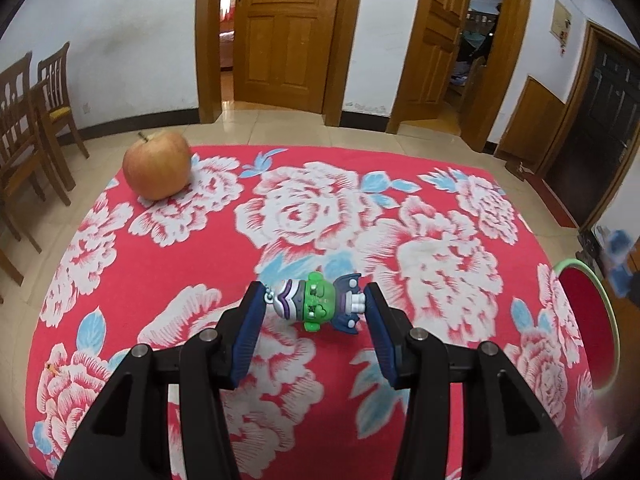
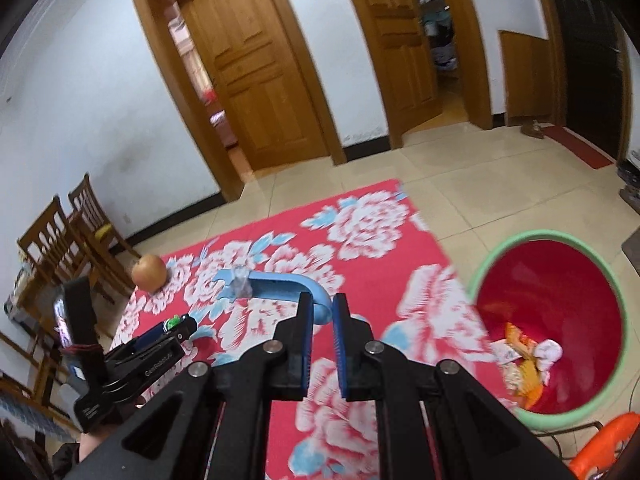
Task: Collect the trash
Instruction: 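Drop the blue clip into the red bucket with the right gripper while the left drops the toy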
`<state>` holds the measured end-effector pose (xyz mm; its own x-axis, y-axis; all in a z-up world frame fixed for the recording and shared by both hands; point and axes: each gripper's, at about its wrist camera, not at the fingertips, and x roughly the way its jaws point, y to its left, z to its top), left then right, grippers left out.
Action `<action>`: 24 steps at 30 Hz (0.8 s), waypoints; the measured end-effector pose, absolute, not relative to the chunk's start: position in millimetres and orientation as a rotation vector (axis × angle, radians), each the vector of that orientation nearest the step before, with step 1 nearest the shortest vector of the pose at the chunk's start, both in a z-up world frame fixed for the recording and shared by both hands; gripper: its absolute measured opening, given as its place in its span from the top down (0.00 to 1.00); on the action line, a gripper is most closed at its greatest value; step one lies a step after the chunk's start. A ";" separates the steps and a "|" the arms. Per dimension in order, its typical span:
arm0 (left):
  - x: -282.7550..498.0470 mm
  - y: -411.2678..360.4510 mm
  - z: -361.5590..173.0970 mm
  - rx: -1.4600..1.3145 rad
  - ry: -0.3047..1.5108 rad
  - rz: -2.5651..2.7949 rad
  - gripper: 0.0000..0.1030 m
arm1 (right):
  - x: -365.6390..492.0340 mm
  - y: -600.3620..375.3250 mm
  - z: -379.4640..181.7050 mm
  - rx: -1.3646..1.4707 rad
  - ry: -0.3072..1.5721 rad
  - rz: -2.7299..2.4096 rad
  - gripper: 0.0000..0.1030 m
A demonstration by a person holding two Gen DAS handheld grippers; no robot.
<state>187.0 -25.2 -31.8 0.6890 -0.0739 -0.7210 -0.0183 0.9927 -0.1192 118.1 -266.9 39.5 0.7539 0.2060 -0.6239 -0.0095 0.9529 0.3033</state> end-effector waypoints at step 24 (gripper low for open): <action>144.2 -147.1 21.0 -0.038 0.795 -0.305 0.51 | 29.2 -422.9 42.8 0.379 0.660 -0.193 0.89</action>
